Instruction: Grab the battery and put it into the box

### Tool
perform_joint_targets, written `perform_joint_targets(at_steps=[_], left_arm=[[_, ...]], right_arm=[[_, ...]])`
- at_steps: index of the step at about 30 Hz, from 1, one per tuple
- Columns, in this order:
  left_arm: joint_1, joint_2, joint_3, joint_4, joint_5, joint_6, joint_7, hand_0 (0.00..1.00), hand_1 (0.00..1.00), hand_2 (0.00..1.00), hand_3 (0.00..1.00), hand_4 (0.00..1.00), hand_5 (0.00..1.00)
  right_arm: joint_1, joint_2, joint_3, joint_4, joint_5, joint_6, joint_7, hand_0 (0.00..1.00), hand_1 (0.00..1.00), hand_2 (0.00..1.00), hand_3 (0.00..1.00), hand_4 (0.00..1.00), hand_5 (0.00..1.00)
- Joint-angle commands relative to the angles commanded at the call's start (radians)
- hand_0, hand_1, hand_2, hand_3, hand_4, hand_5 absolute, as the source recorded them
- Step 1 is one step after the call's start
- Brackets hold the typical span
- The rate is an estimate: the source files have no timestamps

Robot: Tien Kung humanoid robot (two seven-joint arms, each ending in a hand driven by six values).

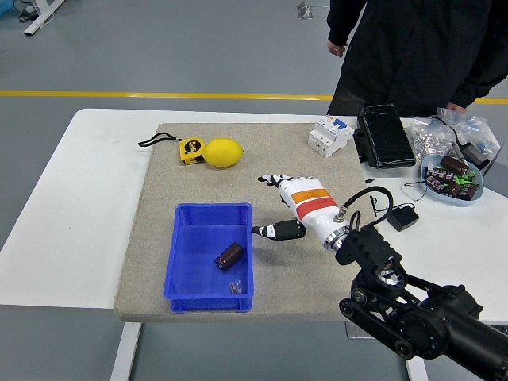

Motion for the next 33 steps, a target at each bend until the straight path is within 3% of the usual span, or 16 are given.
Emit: perform_joint_targets(at_steps=[2, 3, 8, 9, 21, 33], left_arm=[[-0.001, 0.000, 0.002, 0.000, -0.004, 0.000, -0.001, 0.720, 0.675, 0.673, 0.585, 0.634, 0.542], [-0.001, 0.001, 0.002, 0.000, -0.004, 0.000, -0.001, 0.721, 0.675, 0.673, 0.585, 0.635, 0.542], [0.000, 0.001, 0.002, 0.000, -0.002, 0.000, 0.001, 0.721, 0.675, 0.673, 0.585, 0.635, 0.542], [0.000, 0.001, 0.002, -0.001, -0.002, 0.000, 0.001, 0.720, 0.675, 0.672, 0.585, 0.635, 0.542], [0.004, 0.000, -0.003, 0.000, 0.005, 0.000, 0.001, 0.720, 0.675, 0.672, 0.586, 0.634, 0.539], [0.009, -0.001, -0.008, -0.002, 0.019, -0.002, 0.006, 0.719, 0.675, 0.672, 0.585, 0.634, 0.540]], right_arm=[[0.006, -0.014, 0.002, -0.003, -0.009, 0.014, -0.004, 0.341, 0.455, 0.701, 0.813, 0.998, 0.453], [0.009, -0.022, 0.002, -0.003, -0.015, 0.021, -0.007, 0.319, 0.357, 0.475, 0.791, 0.998, 0.460], [0.014, -0.043, 0.005, -0.011, -0.042, 0.049, -0.024, 0.319, 0.357, 0.475, 0.791, 0.998, 0.460], [0.013, -0.046, 0.006, -0.012, -0.045, 0.054, -0.028, 0.249, 0.194, 0.281, 0.798, 0.998, 0.515], [0.005, -0.059, 0.001, -0.029, -0.059, 0.117, -0.040, 0.234, 0.165, 0.255, 0.822, 0.998, 0.585], [0.021, -0.059, -0.023, -0.101, -0.052, 0.130, -0.044, 0.228, 0.167, 0.258, 0.805, 0.998, 0.533]])
